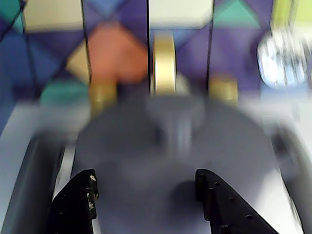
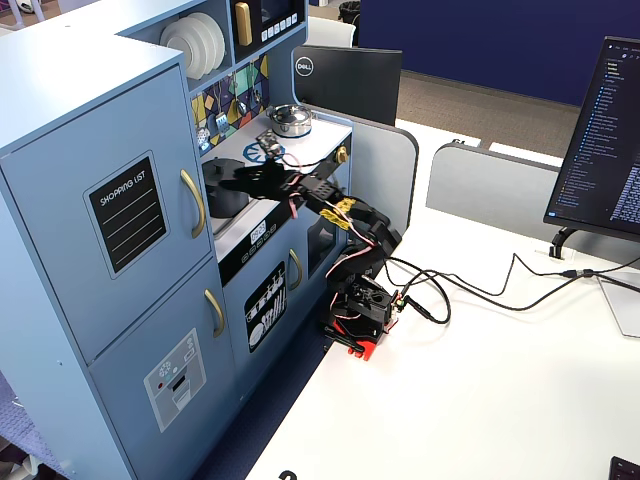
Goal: Pick up the lid from the counter and put it on the gray recipient
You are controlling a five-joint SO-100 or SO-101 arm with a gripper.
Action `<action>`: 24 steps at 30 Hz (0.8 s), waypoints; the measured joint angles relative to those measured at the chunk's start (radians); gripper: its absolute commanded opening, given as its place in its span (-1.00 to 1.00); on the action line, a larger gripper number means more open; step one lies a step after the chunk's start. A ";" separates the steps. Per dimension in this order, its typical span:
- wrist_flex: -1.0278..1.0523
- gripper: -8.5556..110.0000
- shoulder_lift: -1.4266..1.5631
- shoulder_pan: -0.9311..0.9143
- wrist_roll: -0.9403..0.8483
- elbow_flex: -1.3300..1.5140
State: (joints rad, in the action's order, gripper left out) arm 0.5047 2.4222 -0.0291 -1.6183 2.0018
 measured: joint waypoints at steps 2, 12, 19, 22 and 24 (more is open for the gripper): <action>0.179 -0.70 0.101 0.002 0.008 0.002; 0.819 -0.86 0.505 -0.067 -0.043 0.431; 0.577 -0.86 0.646 0.020 0.107 0.894; 0.578 -0.86 0.709 0.072 0.173 0.983; 0.635 -0.86 0.733 0.100 0.229 0.999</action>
State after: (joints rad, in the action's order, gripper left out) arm 1.1397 3.1554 0.0706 -1.3898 3.0005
